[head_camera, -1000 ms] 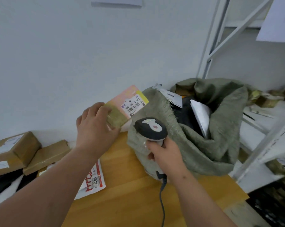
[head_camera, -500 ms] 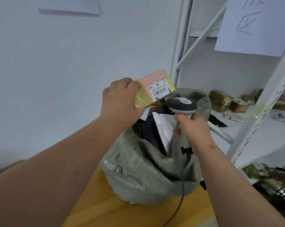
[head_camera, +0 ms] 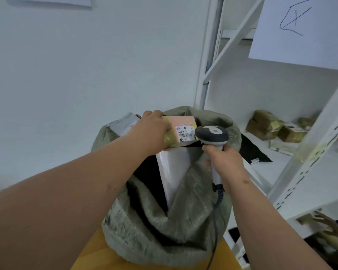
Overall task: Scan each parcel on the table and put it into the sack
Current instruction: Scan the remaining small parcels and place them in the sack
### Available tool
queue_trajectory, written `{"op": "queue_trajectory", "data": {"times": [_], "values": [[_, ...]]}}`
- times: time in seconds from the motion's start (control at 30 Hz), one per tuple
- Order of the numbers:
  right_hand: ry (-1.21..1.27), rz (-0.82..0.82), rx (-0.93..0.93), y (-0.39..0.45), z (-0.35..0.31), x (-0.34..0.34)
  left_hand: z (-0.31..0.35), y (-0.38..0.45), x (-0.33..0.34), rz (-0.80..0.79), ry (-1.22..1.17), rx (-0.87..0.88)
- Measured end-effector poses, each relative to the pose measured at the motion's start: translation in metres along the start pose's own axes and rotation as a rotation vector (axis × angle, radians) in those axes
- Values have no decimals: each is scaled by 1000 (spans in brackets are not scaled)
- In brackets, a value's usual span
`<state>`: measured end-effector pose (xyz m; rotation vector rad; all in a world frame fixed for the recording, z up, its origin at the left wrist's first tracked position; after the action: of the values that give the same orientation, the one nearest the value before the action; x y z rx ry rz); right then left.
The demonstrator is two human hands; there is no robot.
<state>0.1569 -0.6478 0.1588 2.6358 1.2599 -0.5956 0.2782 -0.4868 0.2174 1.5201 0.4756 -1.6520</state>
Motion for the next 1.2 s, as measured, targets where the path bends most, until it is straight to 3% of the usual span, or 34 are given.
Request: {"op": "queue_trajectory", "data": {"times": [0.2, 0.4, 0.53, 0.67, 0.9, 1.2], "values": [[55, -71, -15, 12, 1, 8, 10, 25, 38, -184, -3, -32], [72, -164, -22, 11, 7, 23, 25, 28, 40, -68, 39, 43], [86, -163, -18, 2, 9, 25, 26, 23, 53, -274, -249, -11], [126, -176, -6, -14, 7, 30, 5, 5, 36, -177, -493, -109], [147, -190, -61, -71, -26, 57, -48, -49, -5, 13, -91, -109], [95, -327, -105, -193, -76, 172, -159, -195, -47, 23, 15, -206]]}}
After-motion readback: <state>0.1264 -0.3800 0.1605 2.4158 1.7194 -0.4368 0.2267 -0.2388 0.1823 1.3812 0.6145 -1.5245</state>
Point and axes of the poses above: each hand's wrist, its own y-axis towards the middle knuckle, its own x-axis out of the palm, z = x × y, the point moved 10 cm from there along y, towards the middle knuckle, and after that the axes turned 11 degrees about -y, right-handed, at the moved point
